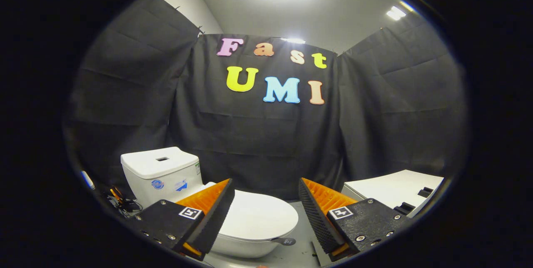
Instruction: Open the toilet lid.
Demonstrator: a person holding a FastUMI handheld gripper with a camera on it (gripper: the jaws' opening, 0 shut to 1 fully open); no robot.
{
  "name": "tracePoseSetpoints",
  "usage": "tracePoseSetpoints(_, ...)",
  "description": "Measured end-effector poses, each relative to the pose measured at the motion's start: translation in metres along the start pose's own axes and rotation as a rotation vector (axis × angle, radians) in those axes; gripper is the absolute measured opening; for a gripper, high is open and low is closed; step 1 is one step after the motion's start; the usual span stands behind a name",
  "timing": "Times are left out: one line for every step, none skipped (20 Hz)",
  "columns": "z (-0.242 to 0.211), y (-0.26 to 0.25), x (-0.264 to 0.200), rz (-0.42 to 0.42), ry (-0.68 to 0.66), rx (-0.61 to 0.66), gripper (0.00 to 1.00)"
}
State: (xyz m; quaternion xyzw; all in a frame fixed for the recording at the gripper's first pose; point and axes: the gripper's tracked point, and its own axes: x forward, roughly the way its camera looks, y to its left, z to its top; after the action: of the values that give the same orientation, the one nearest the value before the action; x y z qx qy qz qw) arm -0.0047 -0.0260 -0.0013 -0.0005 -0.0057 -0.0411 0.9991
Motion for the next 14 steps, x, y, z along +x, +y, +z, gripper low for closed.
tracePoseSetpoints(-0.001,-0.004,-0.001,-0.01,0.0,0.008,0.95)
tracePoseSetpoints(-0.001,-0.007,-0.002,-0.017,-0.002,0.02,0.95)
tracePoseSetpoints(-0.002,-0.01,-0.003,-0.026,-0.004,0.033,0.95)
tracePoseSetpoints(-0.003,-0.013,-0.002,-0.035,-0.006,0.045,0.95)
tracePoseSetpoints(-0.006,-0.018,-0.001,-0.045,-0.006,0.06,0.95)
tracePoseSetpoints(-0.007,-0.02,0.0,-0.048,-0.008,0.077,0.95)
tracePoseSetpoints(-0.011,-0.022,0.002,-0.051,-0.006,0.101,0.95)
tracePoseSetpoints(-0.016,-0.024,0.004,-0.052,0.0,0.134,0.95)
tracePoseSetpoints(-0.021,-0.025,0.007,-0.049,0.008,0.171,0.95)
tracePoseSetpoints(-0.026,-0.027,0.009,-0.05,0.009,0.207,0.95)
tracePoseSetpoints(-0.031,-0.03,0.013,-0.047,0.009,0.247,0.95)
tracePoseSetpoints(-0.037,-0.028,0.017,-0.033,0.016,0.3,0.95)
tracePoseSetpoints(-0.046,-0.027,0.021,-0.022,0.029,0.352,0.95)
tracePoseSetpoints(-0.057,-0.028,0.025,-0.023,0.046,0.394,0.95)
